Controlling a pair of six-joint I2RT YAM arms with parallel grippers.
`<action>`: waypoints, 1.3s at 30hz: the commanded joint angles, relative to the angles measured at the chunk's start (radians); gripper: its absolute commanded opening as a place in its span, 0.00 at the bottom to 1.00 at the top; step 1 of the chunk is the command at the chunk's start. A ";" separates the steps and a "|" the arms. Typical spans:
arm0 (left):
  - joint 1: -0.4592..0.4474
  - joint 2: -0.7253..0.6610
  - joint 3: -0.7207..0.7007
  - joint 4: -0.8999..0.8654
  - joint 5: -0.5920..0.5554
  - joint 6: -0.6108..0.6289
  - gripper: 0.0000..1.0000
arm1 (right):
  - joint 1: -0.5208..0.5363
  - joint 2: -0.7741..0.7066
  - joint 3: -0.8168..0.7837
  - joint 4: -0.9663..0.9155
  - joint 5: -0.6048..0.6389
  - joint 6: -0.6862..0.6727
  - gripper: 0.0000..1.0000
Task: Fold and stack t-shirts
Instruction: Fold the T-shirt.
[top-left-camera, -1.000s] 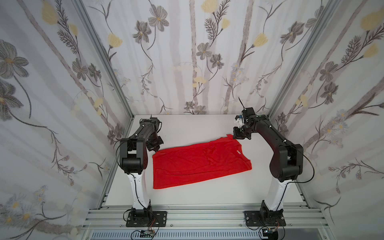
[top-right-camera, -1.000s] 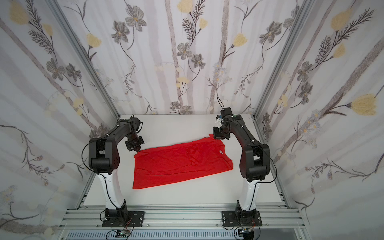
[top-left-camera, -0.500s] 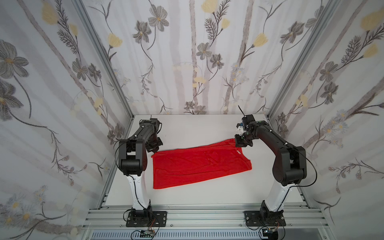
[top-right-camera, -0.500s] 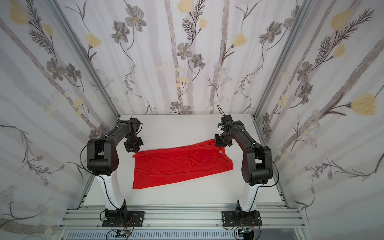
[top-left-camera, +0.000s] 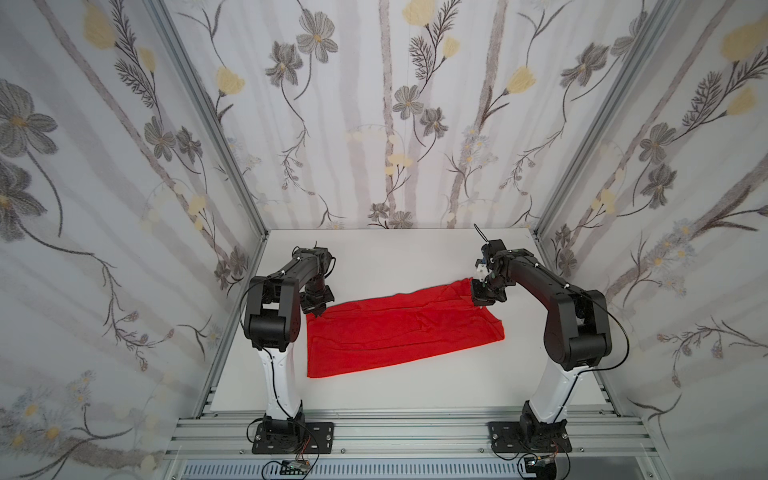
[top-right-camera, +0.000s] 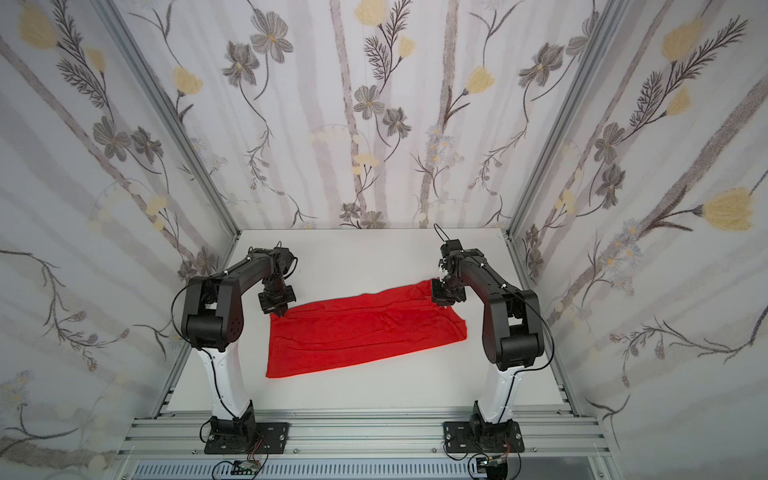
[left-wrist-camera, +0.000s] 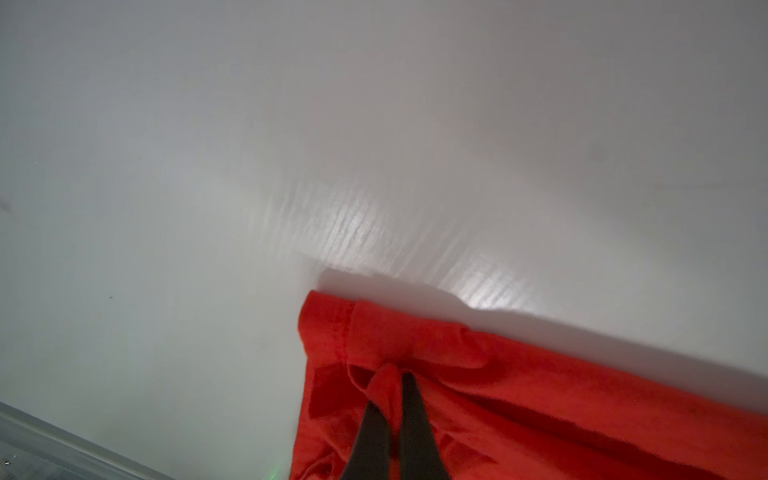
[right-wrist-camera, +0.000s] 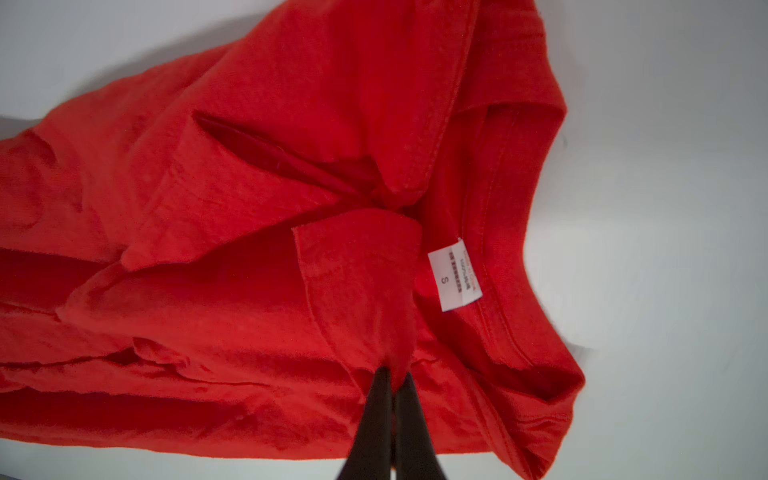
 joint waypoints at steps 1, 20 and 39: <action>0.000 -0.054 0.002 -0.032 -0.050 -0.023 0.00 | -0.001 -0.031 0.011 -0.013 0.040 0.004 0.00; -0.018 -0.071 -0.115 0.005 0.000 -0.017 0.00 | 0.001 -0.024 -0.026 -0.045 0.084 -0.007 0.00; -0.085 -0.292 -0.297 -0.045 0.007 -0.141 0.69 | 0.003 -0.101 -0.113 -0.125 0.127 0.062 0.62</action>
